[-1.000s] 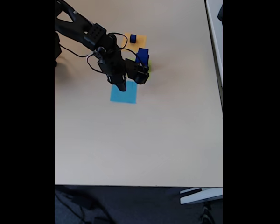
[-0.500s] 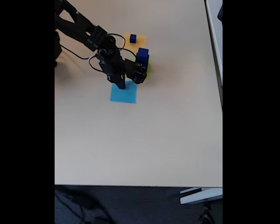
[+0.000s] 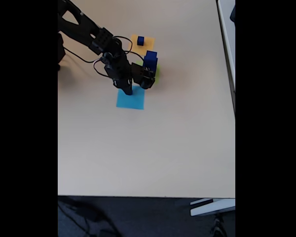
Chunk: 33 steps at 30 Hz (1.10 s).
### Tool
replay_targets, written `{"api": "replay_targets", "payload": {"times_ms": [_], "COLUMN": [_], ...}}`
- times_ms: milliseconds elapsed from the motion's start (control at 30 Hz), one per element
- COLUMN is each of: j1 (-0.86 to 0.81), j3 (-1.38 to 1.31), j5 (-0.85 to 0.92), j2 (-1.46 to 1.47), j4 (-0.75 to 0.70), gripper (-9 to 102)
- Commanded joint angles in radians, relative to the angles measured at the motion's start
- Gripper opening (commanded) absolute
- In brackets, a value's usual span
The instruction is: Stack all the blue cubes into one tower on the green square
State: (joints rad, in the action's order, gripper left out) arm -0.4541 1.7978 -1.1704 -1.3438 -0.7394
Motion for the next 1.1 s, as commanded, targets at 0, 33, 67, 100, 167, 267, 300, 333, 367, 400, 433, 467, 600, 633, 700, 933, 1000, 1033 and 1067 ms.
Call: {"api": "replay_targets", "payload": {"times_ms": [0,33,67,100,167,267,300,333,367,400,433,467,600,633,700,933,1000,1033,1067], "j1": [-0.006,-0.006,-0.006,-0.006,-0.005,0.0,0.003,0.005,0.009,0.015,0.021,0.029,0.054,0.058,0.072,0.16,0.204,0.227,0.253], "j3": [0.002,0.002,0.002,0.002,0.005,0.006,0.006,0.006,0.002,-0.009,-0.023,-0.044,-0.126,-0.143,-0.184,-0.44,-0.545,-0.581,-0.626], "j5": [0.006,0.006,0.006,0.005,0.003,0.0,0.0,0.002,0.006,0.011,0.012,0.018,0.011,0.011,0.012,0.049,0.061,0.052,0.052], "j2": [-0.066,-0.067,-0.067,-0.067,-0.072,-0.083,-0.086,-0.095,-0.103,-0.114,-0.126,-0.138,-0.204,-0.222,-0.259,-0.33,-0.304,-0.29,-0.27], "j4": [0.012,0.011,0.011,0.011,0.011,0.011,0.011,0.012,0.012,0.012,0.011,0.006,-0.043,-0.051,-0.066,-0.086,-0.075,-0.063,-0.063], "gripper": [7,8,9,10,13,15,16,16,16,16,17,17,18,18,18,19,19,19,19]}}
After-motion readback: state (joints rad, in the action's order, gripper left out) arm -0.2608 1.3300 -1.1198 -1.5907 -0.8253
